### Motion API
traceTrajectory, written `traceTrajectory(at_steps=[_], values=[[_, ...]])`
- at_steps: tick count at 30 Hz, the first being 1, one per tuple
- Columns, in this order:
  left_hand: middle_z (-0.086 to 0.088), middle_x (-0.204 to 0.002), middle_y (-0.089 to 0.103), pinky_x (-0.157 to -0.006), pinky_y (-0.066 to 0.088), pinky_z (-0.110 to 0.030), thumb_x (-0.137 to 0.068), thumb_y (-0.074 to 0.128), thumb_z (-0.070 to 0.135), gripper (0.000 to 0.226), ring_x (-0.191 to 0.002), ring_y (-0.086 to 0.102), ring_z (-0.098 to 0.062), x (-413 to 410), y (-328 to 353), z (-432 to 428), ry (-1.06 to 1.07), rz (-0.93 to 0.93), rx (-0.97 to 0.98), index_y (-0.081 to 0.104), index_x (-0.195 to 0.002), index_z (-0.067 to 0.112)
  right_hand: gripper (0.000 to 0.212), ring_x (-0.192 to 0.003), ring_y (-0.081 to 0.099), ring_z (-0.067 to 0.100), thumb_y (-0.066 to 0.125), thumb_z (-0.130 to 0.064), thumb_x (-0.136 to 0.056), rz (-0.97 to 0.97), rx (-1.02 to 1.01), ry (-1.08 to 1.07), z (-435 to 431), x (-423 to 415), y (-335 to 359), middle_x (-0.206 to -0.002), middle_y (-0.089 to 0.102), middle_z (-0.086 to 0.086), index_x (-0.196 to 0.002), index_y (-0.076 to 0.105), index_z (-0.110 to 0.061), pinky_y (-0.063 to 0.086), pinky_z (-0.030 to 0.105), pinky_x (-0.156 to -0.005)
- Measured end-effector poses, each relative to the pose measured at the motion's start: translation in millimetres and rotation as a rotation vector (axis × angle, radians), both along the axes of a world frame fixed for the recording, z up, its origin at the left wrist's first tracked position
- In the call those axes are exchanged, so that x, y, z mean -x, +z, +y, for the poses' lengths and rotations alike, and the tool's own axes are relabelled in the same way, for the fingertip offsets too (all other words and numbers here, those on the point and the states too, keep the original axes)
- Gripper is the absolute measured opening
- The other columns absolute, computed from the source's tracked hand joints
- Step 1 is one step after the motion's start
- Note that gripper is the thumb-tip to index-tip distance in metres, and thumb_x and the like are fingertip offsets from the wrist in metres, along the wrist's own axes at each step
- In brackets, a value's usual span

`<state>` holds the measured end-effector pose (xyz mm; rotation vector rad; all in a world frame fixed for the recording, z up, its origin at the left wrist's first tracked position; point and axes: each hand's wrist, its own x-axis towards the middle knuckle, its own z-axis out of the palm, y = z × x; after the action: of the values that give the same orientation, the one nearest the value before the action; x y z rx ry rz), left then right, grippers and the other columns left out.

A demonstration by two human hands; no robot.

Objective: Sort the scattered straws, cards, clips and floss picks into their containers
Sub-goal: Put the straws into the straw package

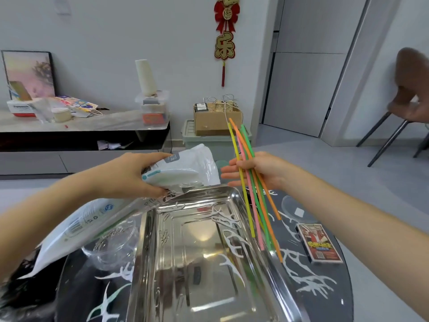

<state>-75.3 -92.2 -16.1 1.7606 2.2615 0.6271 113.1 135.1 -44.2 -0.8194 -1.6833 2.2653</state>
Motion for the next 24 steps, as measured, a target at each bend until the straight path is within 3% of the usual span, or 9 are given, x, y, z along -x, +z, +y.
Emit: traceTrajectory(at_steps=[5,9,11,13,15,17,21,24], values=[[0.023,-0.101,0.065,-0.081,0.049,-0.021,-0.07,0.079,0.032,0.067,-0.086,0.061,0.009,-17,-1,-15,-0.002,-0.005,0.024,0.044,-0.124,0.054,0.023,-0.088,0.069,0.033,0.034,0.0,-0.099,-0.023,0.124,-0.051,-15,-22,-8,-0.093,0.07,0.02,-0.104,0.056,0.002,0.058,0.047,-0.073],[0.026,-0.096,0.065,-0.075,0.046,-0.014,-0.072,0.078,0.033,0.064,-0.084,0.06,0.01,-26,-2,-24,-0.018,-0.001,0.038,0.042,-0.117,0.06,0.022,-0.108,0.061,0.038,0.035,-0.002,-0.1,-0.123,0.144,-0.068,-31,-33,-23,-0.104,0.066,0.026,-0.111,0.053,0.005,0.059,0.042,-0.07],[0.026,-0.097,0.065,-0.074,0.044,-0.012,-0.072,0.077,0.034,0.064,-0.084,0.059,0.011,-30,-4,-27,-0.017,0.006,0.05,0.041,-0.12,0.058,0.026,-0.111,0.059,0.039,0.034,-0.003,-0.101,-0.184,0.115,-0.049,-40,-35,-32,-0.116,0.061,0.03,-0.121,0.049,0.005,0.057,0.042,-0.078],[0.026,-0.097,0.065,-0.074,0.044,-0.011,-0.073,0.077,0.034,0.064,-0.084,0.059,0.012,-33,-6,-29,-0.017,0.01,0.058,0.039,-0.119,0.058,0.027,-0.102,0.064,0.037,0.035,-0.004,-0.102,-0.231,0.109,-0.023,-47,-34,-39,-0.121,0.058,0.031,-0.125,0.046,0.004,0.057,0.039,-0.076],[0.026,-0.097,0.065,-0.073,0.044,-0.011,-0.073,0.078,0.034,0.063,-0.083,0.059,0.012,-36,-6,-32,-0.021,0.002,0.058,0.04,-0.116,0.06,0.025,-0.072,0.07,0.028,0.037,-0.004,-0.101,-0.27,0.094,-0.02,-52,-32,-43,-0.123,0.058,0.03,-0.124,0.044,0.003,0.057,0.027,-0.058],[0.026,-0.098,0.065,-0.075,0.045,-0.011,-0.073,0.078,0.035,0.061,-0.084,0.06,0.011,-38,-6,-35,-0.026,-0.003,0.055,0.039,-0.11,0.064,0.029,-0.053,0.059,0.018,0.037,0.0,-0.1,-0.292,0.075,-0.048,-54,-29,-48,-0.12,0.059,0.031,-0.128,0.038,0.003,0.044,0.017,-0.041],[0.026,-0.1,0.064,-0.08,0.045,-0.016,-0.071,0.078,0.036,0.06,-0.087,0.059,0.011,-39,-7,-39,-0.013,-0.017,0.054,0.039,-0.104,0.067,0.038,-0.037,0.053,0.011,0.035,0.004,-0.099,-0.309,0.05,-0.02,-53,-30,-52,-0.107,0.059,0.033,-0.136,0.028,0.001,0.032,0.011,-0.032],[0.025,-0.099,0.064,-0.077,0.045,-0.015,-0.071,0.078,0.037,0.063,-0.086,0.06,0.01,-37,-10,-40,0.001,-0.01,0.066,0.041,-0.117,0.059,0.042,-0.043,0.061,0.012,0.033,0.009,-0.098,-0.234,0.083,0.041,-55,-33,-50,-0.101,0.053,0.026,-0.134,0.031,-0.013,0.031,0.009,-0.032]])
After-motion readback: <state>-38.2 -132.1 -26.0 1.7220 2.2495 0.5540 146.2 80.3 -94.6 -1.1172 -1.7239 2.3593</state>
